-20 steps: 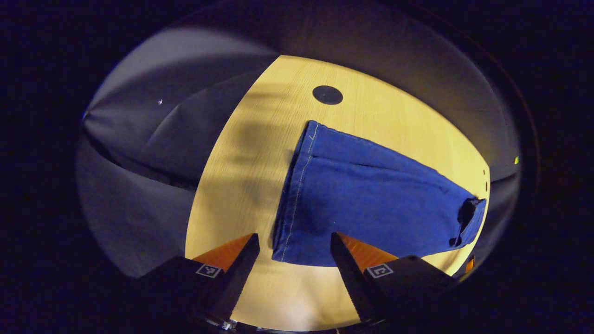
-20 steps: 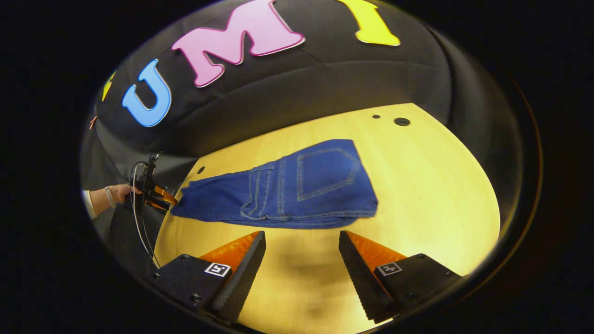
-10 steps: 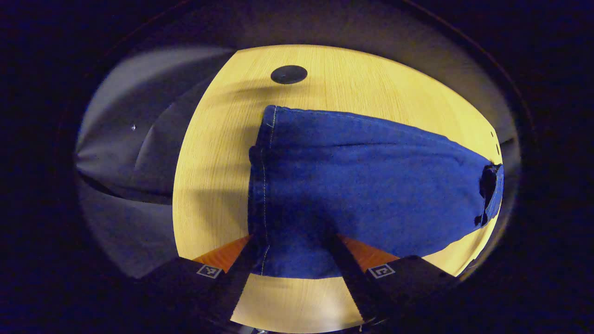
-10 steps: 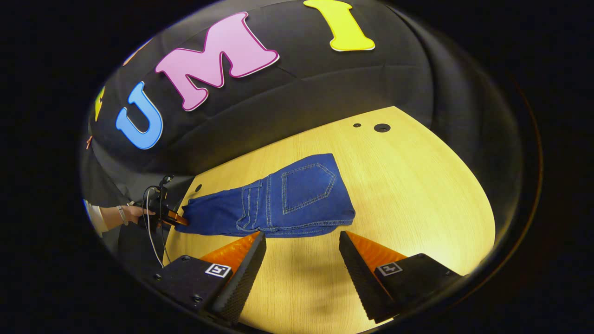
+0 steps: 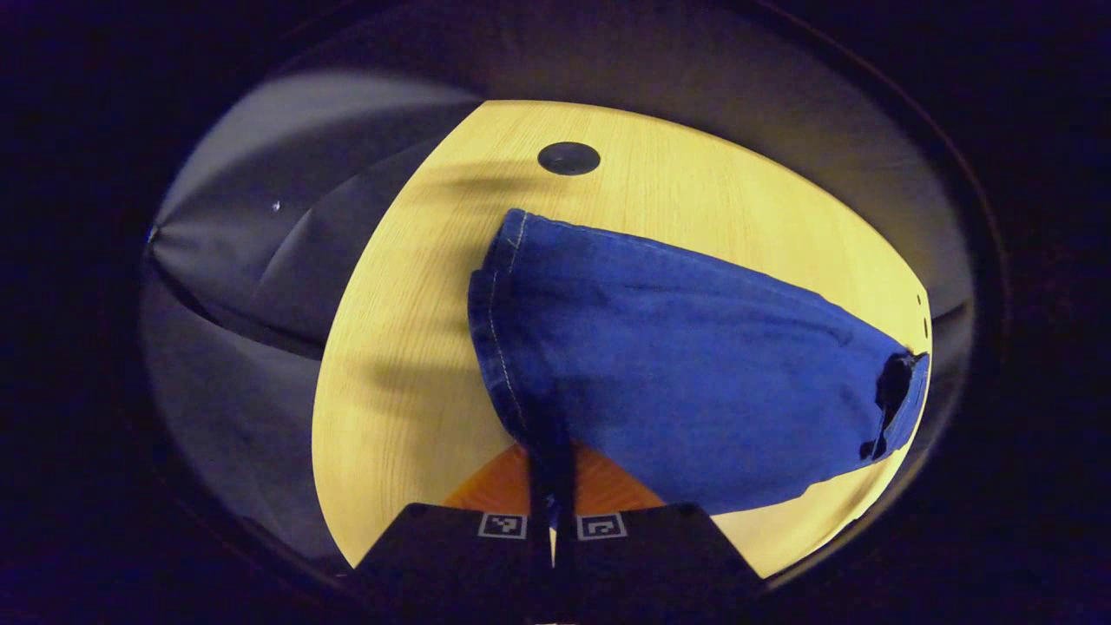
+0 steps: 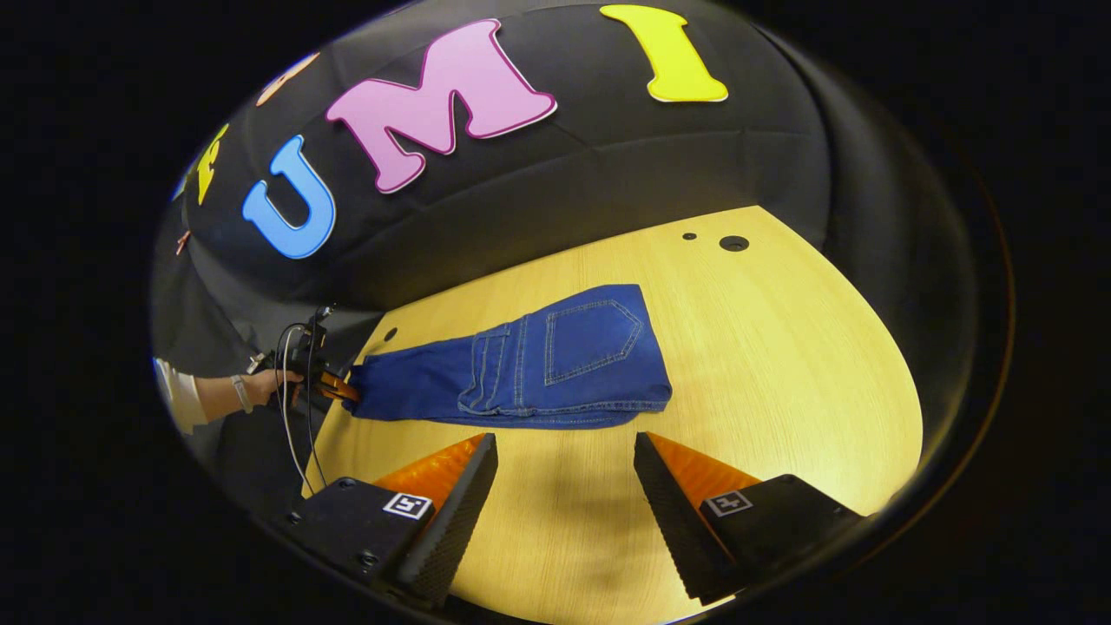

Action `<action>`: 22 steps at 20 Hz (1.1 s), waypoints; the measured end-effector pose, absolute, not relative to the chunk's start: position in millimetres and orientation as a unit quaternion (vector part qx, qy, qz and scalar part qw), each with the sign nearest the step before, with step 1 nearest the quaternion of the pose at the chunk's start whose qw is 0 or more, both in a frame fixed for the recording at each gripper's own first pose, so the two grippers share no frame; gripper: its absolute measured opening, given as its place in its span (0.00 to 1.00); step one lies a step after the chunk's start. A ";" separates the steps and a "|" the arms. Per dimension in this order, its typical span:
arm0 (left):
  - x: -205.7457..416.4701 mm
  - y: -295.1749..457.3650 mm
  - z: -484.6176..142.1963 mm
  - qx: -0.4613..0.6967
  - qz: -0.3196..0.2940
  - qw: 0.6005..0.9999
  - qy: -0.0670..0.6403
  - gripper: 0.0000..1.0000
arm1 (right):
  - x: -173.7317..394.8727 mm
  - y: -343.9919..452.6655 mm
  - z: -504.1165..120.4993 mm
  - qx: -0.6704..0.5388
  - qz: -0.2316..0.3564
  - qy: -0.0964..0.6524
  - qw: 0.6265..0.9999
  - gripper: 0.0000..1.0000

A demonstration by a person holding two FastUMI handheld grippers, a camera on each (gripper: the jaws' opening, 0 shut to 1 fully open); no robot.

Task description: Grasp the waist and the cuffs of the jeans and fold them to make the two legs overlap; first hold the waist and fold one-third of the jeans toward the cuffs, then hold the cuffs and fold the remaining one-third in the same direction to finish folding.

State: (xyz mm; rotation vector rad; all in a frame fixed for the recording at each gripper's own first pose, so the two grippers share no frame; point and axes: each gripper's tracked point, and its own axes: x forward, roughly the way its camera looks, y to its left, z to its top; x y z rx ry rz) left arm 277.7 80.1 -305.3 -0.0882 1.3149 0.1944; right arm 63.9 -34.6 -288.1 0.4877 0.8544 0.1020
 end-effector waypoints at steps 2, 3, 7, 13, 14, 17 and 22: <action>284.2 60.6 -272.7 -0.033 0.058 0.810 0.583 0.07 | 68.3 -37.9 -282.3 0.245 0.050 0.402 0.881 0.98; 288.3 45.2 -252.0 -0.031 0.036 0.822 0.568 0.07 | 70.5 -40.0 -280.0 0.248 0.051 0.399 0.881 0.98; 300.3 -61.4 -172.0 -0.061 -0.068 0.859 0.503 0.06 | 80.0 -46.8 -267.3 0.247 0.060 0.383 0.888 0.97; 296.3 -251.0 -138.3 -0.023 -0.211 0.864 0.457 0.06 | 82.2 -54.0 -251.2 0.253 0.075 0.367 0.892 0.98; 295.9 -282.1 -144.2 -0.025 -0.227 0.859 0.458 0.06 | 81.2 -59.4 -249.8 0.251 0.075 0.366 0.893 0.98; 291.4 -337.8 -190.2 -0.020 -0.246 0.841 0.482 0.06 | 77.6 -82.3 -250.6 0.239 0.068 0.365 0.897 0.97; 251.7 -350.2 -280.1 0.039 -0.228 0.806 0.545 0.08 | 78.2 -109.0 -261.8 0.212 0.073 0.370 0.902 0.97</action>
